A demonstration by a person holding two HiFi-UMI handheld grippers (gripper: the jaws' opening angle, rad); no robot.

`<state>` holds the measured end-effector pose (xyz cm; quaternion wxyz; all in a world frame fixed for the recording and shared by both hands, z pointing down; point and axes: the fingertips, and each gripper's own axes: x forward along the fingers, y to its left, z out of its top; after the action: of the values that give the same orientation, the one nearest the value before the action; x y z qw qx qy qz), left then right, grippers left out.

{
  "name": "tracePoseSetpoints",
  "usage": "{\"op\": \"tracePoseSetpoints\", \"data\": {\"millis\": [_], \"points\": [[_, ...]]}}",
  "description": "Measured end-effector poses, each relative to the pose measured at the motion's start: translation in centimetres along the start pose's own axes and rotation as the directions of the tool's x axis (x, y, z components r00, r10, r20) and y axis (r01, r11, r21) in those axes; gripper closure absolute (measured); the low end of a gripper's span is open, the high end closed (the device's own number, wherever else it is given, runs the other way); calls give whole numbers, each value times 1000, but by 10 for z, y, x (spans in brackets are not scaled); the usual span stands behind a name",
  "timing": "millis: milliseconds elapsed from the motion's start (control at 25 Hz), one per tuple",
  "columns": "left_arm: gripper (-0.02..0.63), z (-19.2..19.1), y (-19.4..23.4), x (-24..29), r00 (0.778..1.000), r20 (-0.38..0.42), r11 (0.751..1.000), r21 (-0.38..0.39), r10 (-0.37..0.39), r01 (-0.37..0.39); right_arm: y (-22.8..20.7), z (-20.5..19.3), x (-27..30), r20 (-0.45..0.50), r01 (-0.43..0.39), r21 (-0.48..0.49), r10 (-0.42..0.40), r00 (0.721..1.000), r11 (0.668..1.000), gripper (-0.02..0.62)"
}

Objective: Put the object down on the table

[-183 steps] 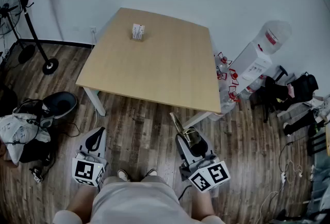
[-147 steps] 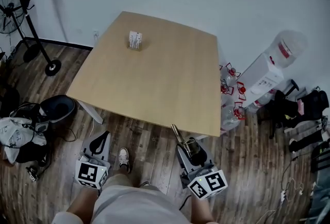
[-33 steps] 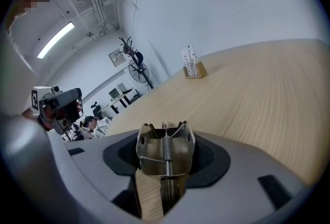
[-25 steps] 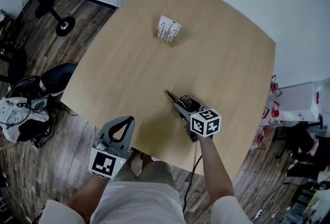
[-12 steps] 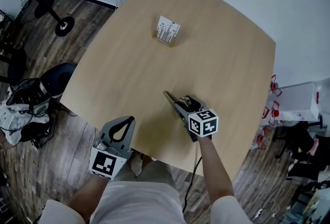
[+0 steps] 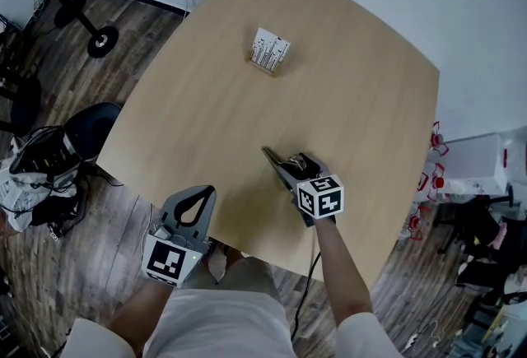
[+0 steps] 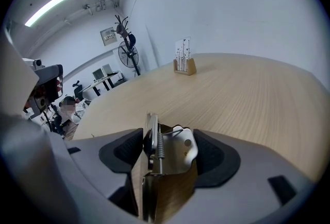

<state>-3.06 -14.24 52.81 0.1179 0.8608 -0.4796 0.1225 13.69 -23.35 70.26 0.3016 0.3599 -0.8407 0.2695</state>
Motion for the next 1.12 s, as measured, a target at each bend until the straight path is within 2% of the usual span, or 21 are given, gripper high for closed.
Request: {"op": "tracePoseSetpoints", "data": {"millis": [680,920,1120], "points": [[600,-6,5,-7,1000,-12,1000,-7,-13,13,-5,0,2,-4,72,15,-72,997,997,295],[600,-4,5,-12,1000,-1,1000,1,-14,14,-9,4,-7,27,94,33,-95,995,995,288],[600,-3,3,-17,1000,-5,1000,2,-18,18,-8,9,-22,77,100,107,-109,991,989,287]]}}
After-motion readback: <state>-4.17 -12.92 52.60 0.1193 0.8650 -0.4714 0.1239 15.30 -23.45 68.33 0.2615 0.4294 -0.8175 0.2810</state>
